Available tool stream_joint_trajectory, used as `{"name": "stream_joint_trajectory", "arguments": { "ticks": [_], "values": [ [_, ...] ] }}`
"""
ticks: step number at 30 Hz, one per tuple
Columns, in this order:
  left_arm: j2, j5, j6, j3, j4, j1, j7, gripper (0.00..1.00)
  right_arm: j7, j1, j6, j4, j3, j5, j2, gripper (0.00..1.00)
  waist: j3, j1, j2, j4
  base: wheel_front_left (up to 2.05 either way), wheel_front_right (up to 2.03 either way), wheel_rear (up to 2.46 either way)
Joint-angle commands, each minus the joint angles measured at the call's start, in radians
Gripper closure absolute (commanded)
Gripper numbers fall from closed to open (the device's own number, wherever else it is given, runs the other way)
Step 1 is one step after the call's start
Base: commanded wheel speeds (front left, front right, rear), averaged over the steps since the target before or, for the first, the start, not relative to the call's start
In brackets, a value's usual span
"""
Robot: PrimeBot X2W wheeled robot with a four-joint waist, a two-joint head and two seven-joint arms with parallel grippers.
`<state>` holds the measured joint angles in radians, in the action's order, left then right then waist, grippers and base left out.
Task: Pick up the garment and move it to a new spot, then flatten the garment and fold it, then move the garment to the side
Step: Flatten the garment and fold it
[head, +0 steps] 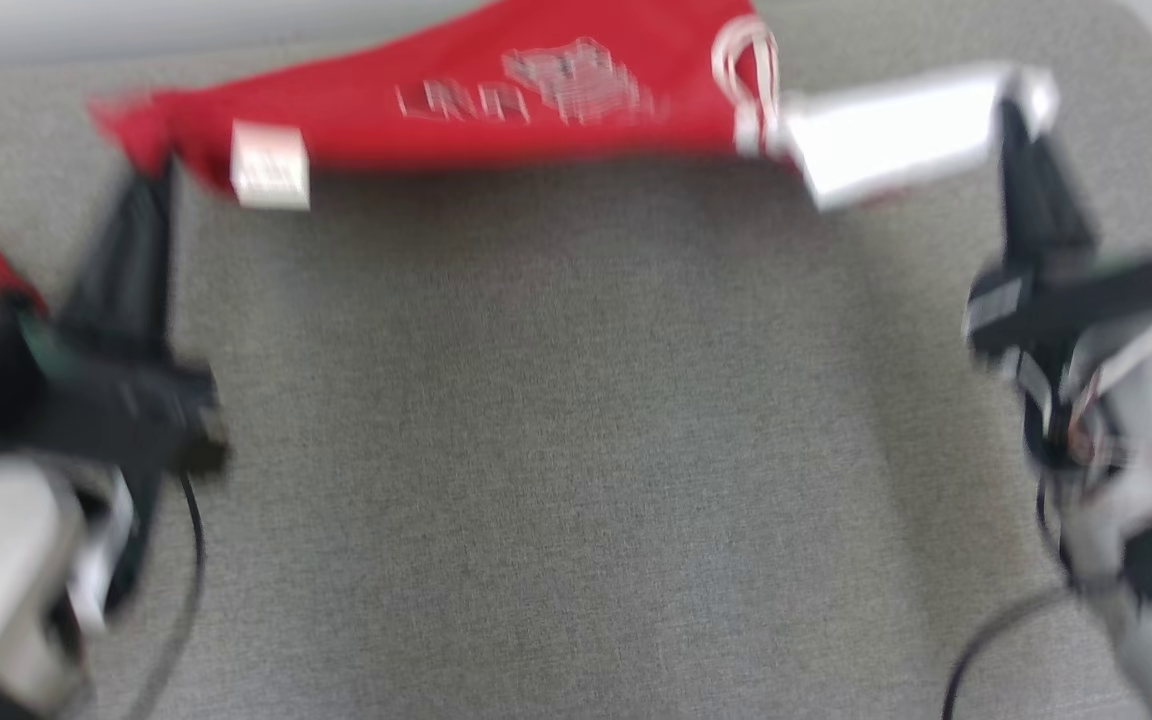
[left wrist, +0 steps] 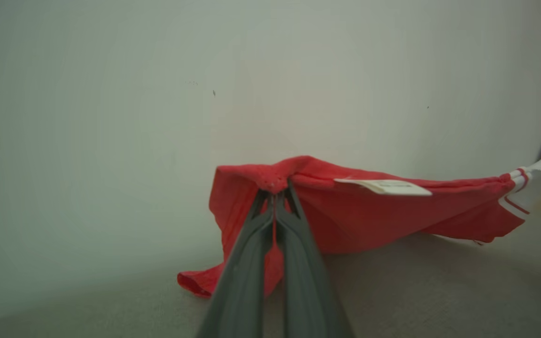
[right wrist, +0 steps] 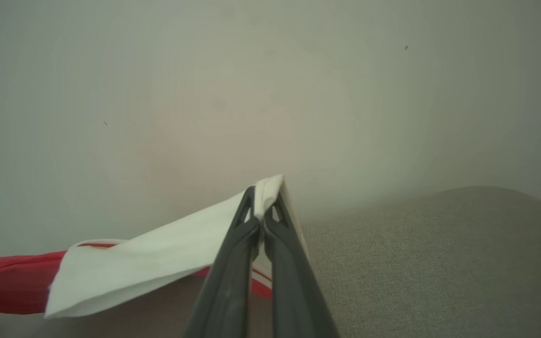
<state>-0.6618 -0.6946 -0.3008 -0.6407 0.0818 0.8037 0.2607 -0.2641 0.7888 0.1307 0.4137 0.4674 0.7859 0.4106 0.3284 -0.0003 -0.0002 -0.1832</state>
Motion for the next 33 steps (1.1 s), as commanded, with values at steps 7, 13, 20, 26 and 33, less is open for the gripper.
{"name": "stream_joint_trajectory", "arguments": {
  "ticks": [7, 13, 20, 26, 33],
  "values": [
    [0.025, 0.089, -0.091, 0.057, 0.128, -0.369, 0.006, 1.0, 0.045, -0.335, 0.0, -0.161, -0.049, -0.016, 0.038, 1.0, -0.097, 0.0003, 0.0002, 0.009, 0.0, 0.0, 0.0],
    [0.1, 0.114, -0.078, 0.092, 0.124, -0.581, 0.006, 1.0, 0.12, -0.556, 0.0, -0.269, -0.146, -0.059, 0.042, 1.0, -0.148, 0.0003, 0.0002, 0.026, 0.0, 0.0, 0.0],
    [0.19, 0.155, -0.041, 0.154, 0.064, -0.769, 0.006, 1.0, 0.274, -0.814, 0.0, -0.401, -0.23, -0.09, -0.005, 1.0, -0.208, 0.0003, 0.0002, 0.048, 0.0, 0.0, 0.0],
    [0.238, 0.185, 0.005, 0.227, 0.02, -0.866, 0.006, 1.0, 0.427, -0.953, 0.0, -0.501, -0.277, -0.113, -0.046, 1.0, -0.216, 0.0003, 0.0002, 0.053, 0.0, 0.0, 0.0],
    [0.279, 0.223, 0.069, 0.274, -0.019, -0.872, 0.006, 1.0, 0.492, -0.973, 0.0, -0.561, -0.28, -0.125, -0.094, 1.0, -0.215, 0.0003, 0.0002, 0.062, 0.0, 0.0, 0.0]
  ]
}}
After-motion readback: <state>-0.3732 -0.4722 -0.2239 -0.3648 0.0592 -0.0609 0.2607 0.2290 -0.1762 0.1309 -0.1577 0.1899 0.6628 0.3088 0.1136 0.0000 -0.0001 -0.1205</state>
